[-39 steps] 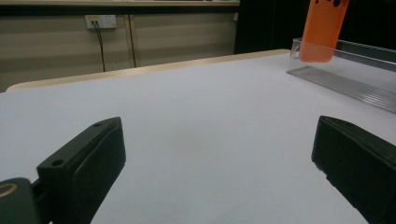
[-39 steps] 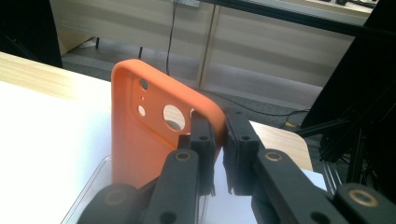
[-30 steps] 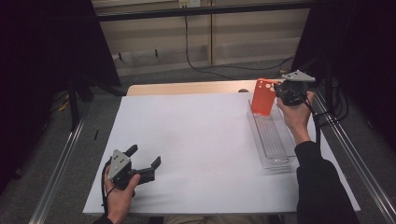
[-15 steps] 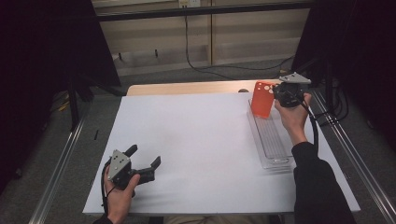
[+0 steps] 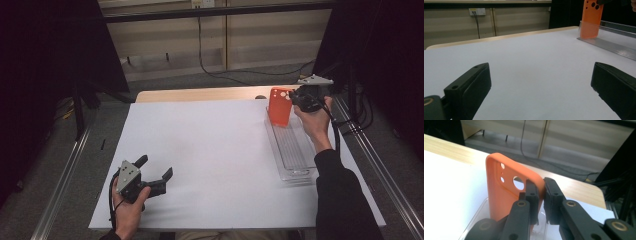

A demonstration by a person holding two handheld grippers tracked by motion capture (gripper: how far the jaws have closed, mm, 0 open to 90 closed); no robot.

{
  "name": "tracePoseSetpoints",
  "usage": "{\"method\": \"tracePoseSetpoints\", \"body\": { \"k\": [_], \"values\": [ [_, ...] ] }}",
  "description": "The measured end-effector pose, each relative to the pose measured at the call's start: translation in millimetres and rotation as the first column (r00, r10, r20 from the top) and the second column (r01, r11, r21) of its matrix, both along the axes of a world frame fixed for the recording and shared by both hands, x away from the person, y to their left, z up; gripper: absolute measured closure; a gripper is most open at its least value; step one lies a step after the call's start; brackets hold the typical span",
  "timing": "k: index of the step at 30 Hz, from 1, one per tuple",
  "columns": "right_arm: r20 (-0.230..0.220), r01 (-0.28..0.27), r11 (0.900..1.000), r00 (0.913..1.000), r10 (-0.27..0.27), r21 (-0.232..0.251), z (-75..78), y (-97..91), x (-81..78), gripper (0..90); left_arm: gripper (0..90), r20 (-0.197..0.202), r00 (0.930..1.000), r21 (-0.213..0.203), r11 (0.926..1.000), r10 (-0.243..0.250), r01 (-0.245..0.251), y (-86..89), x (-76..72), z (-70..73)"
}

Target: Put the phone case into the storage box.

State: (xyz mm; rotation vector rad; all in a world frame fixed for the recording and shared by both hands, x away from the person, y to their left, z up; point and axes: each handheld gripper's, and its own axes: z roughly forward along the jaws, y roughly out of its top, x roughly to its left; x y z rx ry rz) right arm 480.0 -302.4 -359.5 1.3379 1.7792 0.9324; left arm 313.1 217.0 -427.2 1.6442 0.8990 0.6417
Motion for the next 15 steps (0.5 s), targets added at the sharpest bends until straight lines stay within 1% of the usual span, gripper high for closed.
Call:
{"method": "tracePoseSetpoints", "body": {
  "k": [3, 5, 6, 13, 15],
  "values": [
    [-0.029, -0.008, 1.0000, 0.9995, 0.008, 0.000, 2.4, -2.0, 3.5, 82.5, 2.8, -0.002, 1.0000, 0.006, 1.0000, -0.003, 0.003, 0.7, 0.6, -0.3],
    [-0.037, -0.011, 0.9999, 0.9992, 0.011, -0.003, 3.0, -2.9, 6.0, 82.6, 2.9, -0.002, 1.0000, 0.010, 0.9999, -0.004, 0.004, 0.7, 0.3, -0.1],
    [-0.042, -0.007, 1.0000, 0.9991, 0.007, 0.003, 3.0, -3.6, 7.4, 82.7, 2.8, 0.000, 1.0000, 0.005, 1.0000, -0.003, 0.003, 0.3, 0.1, 0.0],
    [-0.050, 0.002, 0.9999, 0.9987, -0.001, 0.012, 2.0, -5.1, 14.5, 82.7, 2.8, 0.005, 1.0000, 0.012, 0.9999, 0.005, -0.005, 1.2, 0.2, 0.3],
    [-0.056, -0.004, 0.9999, 0.9984, 0.005, 0.013, 2.6, -5.8, 17.0, 82.6, 2.8, 0.003, 1.0000, 0.010, 0.9999, 0.004, -0.004, 1.2, 0.5, 0.1]
  ]
}}
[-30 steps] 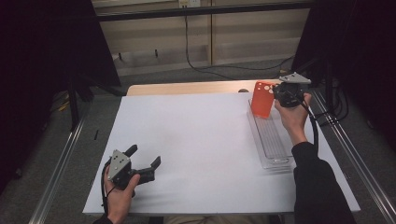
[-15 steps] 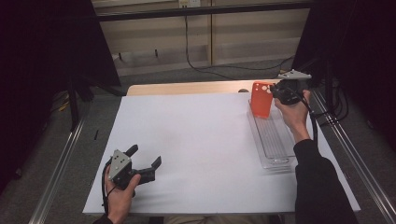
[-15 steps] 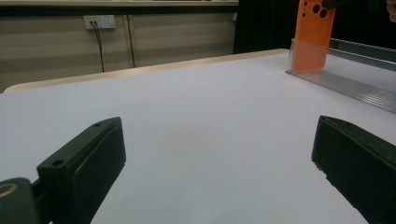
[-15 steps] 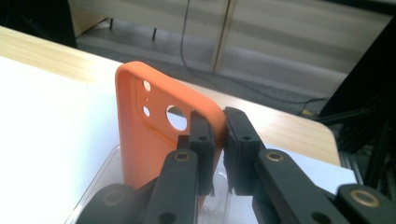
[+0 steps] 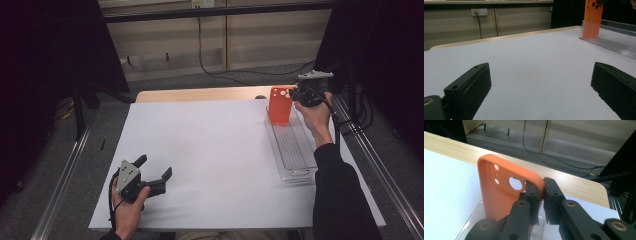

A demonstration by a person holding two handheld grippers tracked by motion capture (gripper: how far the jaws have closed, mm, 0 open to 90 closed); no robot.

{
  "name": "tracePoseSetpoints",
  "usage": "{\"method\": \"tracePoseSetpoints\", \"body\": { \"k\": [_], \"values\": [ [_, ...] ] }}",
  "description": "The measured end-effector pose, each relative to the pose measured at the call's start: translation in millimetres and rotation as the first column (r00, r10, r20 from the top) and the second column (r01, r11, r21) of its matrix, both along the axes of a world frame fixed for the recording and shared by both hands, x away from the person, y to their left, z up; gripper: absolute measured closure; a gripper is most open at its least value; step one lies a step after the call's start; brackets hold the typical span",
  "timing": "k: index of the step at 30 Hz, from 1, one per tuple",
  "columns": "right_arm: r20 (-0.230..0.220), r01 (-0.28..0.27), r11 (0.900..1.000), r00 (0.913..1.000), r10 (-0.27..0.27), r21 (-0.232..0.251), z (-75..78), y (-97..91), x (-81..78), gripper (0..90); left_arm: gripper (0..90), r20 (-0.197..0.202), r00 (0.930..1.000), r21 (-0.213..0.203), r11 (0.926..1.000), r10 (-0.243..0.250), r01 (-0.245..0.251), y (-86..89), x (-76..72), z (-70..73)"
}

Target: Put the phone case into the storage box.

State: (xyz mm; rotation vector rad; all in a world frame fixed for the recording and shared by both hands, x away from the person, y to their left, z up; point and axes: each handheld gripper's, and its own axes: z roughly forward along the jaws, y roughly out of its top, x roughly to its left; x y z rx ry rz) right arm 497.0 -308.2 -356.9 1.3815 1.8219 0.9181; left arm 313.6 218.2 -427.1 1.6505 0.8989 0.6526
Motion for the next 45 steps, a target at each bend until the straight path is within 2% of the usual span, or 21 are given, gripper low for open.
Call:
{"method": "tracePoseSetpoints", "body": {
  "k": [5, 11, 17, 45],
  "values": [
    [-0.008, -0.015, 0.9999, 0.9999, 0.015, -0.001, 1.1, 1.2, 4.3, 82.4, 2.8, 0.000, 1.0000, 0.004, 1.0000, -0.002, 0.002, 0.3, -0.2, 0.1],
    [-0.010, -0.019, 0.9995, 0.9998, 0.019, 0.026, -0.1, -0.8, 7.9, 82.2, 2.8, -0.002, 1.0000, 0.007, 1.0000, 0.000, 0.000, 0.5, 0.3, -0.2],
    [-0.010, -0.021, 0.9994, 0.9997, 0.022, 0.028, -0.6, -0.8, 10.2, 82.2, 2.8, -0.001, 1.0000, 0.006, 1.0000, 0.001, -0.001, 0.9, 0.0, 0.1],
    [-0.013, 0.009, 0.9986, 0.9999, -0.009, 0.051, -4.0, -2.0, 13.3, 80.6, 2.8, 0.000, 1.0000, -0.004, 1.0000, -0.001, 0.000, 1.1, 0.0, 0.4]
  ]
}}
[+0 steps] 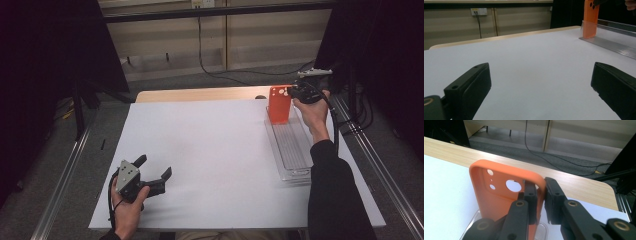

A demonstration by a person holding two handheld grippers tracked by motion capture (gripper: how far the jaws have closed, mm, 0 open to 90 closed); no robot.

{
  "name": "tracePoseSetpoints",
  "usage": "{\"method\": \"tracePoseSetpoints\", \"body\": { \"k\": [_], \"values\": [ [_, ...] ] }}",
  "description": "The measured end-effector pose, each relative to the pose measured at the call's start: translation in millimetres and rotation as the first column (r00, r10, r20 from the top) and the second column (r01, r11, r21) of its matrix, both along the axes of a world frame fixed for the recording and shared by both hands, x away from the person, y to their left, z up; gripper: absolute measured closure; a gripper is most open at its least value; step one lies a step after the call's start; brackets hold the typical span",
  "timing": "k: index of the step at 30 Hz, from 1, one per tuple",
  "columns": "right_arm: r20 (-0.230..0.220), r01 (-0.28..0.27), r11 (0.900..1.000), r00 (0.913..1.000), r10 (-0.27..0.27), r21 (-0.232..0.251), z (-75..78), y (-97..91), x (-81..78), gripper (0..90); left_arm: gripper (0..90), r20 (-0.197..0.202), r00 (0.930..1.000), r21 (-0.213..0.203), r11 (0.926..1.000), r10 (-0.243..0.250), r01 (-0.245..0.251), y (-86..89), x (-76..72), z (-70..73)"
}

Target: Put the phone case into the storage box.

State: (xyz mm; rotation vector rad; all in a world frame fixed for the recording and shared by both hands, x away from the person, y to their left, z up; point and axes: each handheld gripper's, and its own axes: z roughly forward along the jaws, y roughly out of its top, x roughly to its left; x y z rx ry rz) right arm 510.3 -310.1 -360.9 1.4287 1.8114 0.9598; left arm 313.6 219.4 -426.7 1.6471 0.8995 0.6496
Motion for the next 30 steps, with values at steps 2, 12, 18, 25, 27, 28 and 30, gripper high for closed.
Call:
{"method": "tracePoseSetpoints", "body": {
  "k": [2, 12, 18, 25, 27, 28, 30],
  "values": [
    [0.000, 0.000, 1.0000, 1.0000, 0.000, 0.001, 0.0, -0.1, 0.2, 80.3, 2.8, -0.002, 1.0000, -0.001, 1.0000, 0.000, 0.000, -0.2, 0.1, -0.2],
    [0.001, 0.005, 1.0000, 1.0000, -0.005, 0.001, -0.3, -0.8, 0.7, 78.9, 2.9, 0.000, 1.0000, 0.001, 1.0000, -0.002, 0.002, 0.0, 0.2, -0.1],
    [0.006, 0.005, 1.0000, 1.0000, -0.005, 0.002, 0.8, -2.1, -0.2, 78.1, 2.8, 0.001, 1.0000, 0.002, 1.0000, -0.001, 0.001, 0.2, 0.4, -0.2],
    [0.005, 0.010, 0.9999, 0.9999, -0.010, 0.005, -0.3, -1.3, -0.9, 74.5, 2.9, -0.001, 1.0000, 0.006, 1.0000, -0.006, 0.006, -0.1, 0.0, 0.0],
    [0.007, 0.008, 0.9999, 0.9999, -0.008, 0.006, 0.2, -1.3, -1.2, 73.2, 2.8, 0.000, 1.0000, 0.001, 1.0000, -0.006, 0.006, 0.3, 0.1, 0.4],
    [0.008, 0.010, 0.9999, 0.9999, -0.010, 0.004, 0.6, -1.4, -1.4, 72.9, 2.8, 0.001, 1.0000, 0.004, 1.0000, -0.004, 0.004, 0.5, 0.1, 0.4],
    [0.009, 0.011, 0.9999, 0.9999, -0.011, 0.006, 1.1, -1.5, -1.9, 71.2, 2.9, -0.001, 1.0000, 0.000, 1.0000, -0.004, 0.004, 0.7, 0.4, 0.0]
  ]
}}
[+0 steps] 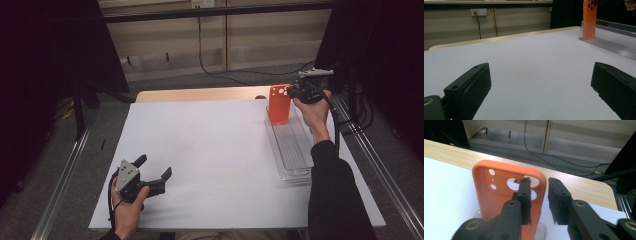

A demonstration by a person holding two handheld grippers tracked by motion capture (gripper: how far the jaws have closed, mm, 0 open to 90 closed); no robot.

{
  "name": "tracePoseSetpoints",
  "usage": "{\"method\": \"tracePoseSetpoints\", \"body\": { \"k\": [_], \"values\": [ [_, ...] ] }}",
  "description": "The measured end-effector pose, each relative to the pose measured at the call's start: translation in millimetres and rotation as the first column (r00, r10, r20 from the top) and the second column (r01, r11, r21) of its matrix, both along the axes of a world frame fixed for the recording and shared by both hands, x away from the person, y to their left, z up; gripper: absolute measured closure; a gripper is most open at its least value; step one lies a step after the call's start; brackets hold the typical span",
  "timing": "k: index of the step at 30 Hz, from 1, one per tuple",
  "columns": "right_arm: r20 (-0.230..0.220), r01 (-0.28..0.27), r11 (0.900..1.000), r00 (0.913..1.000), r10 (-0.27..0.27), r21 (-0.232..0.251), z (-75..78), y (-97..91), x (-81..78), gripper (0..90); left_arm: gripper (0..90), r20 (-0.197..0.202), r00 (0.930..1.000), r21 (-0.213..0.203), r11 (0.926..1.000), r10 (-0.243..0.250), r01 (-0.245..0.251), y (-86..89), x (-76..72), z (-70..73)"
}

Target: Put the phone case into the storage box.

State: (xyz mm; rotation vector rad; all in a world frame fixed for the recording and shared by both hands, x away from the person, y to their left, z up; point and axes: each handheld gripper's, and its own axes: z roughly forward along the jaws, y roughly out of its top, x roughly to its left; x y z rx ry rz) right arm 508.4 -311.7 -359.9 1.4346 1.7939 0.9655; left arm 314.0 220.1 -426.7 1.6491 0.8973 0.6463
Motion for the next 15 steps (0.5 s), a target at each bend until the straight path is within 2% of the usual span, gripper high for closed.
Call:
{"method": "tracePoseSetpoints", "body": {
  "k": [5, 12, 15],
  "values": [
    [0.004, 0.003, 1.0000, 1.0000, -0.003, 0.003, 0.5, -0.8, -1.7, 66.6, 2.8, 0.004, 1.0000, 0.000, 1.0000, 0.002, -0.002, -0.6, -0.2, 0.2],
    [0.015, 0.017, 0.9996, 0.9997, -0.017, 0.022, -0.2, -2.6, -4.9, 49.9, 2.8, 0.001, 1.0000, -0.004, 1.0000, 0.007, -0.007, 0.5, 1.5, -0.3],
    [0.021, 0.028, 0.9994, 0.9994, -0.029, 0.018, -0.9, -3.3, -6.9, 39.4, 2.8, 0.003, 1.0000, 0.002, 1.0000, 0.007, -0.007, 0.7, 1.4, 0.0]
  ]
}}
